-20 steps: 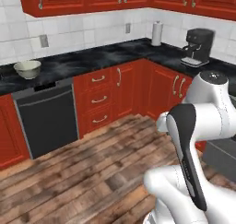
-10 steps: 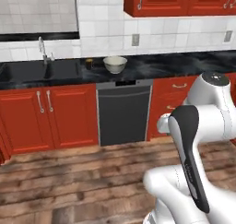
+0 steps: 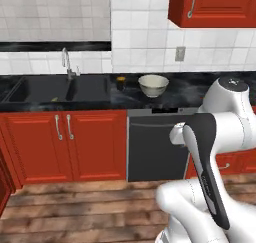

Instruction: Clear the mugs and bowl far away from the sink.

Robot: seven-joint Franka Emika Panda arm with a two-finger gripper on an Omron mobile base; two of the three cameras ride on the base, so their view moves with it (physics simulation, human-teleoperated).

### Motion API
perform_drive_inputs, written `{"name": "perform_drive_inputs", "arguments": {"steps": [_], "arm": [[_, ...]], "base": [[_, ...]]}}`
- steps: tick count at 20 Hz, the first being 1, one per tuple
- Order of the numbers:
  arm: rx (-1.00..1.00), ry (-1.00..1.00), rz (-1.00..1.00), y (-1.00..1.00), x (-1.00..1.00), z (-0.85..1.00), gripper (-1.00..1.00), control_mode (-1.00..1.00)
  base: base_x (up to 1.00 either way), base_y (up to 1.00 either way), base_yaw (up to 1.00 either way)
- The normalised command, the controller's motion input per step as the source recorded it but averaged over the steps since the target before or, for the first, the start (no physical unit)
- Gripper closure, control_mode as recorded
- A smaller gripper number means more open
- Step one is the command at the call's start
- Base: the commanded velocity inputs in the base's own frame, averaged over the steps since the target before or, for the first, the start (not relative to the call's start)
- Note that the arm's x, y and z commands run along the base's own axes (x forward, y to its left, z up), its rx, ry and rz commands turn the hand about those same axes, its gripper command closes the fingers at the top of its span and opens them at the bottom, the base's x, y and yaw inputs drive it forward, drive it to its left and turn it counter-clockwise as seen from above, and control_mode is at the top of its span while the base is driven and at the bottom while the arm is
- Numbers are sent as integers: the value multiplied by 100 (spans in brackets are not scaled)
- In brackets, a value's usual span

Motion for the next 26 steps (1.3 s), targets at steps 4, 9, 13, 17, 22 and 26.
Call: {"name": "perform_drive_inputs", "arguments": {"steps": [4, 9, 13, 17, 22, 26], "arm": [[0, 0, 0, 0, 0, 0, -100, 100], [0, 0, 0, 0, 0, 0, -100, 100], [0, 0, 0, 0, 0, 0, -100, 100], [0, 0, 0, 0, 0, 0, -100, 100], [0, 0, 0, 0, 0, 0, -100, 100], [0, 0, 0, 0, 0, 0, -100, 100]], "base": [[100, 0, 0], [100, 0, 3], [100, 24, 2], [85, 6, 1], [53, 0, -31], [44, 0, -38]]}}
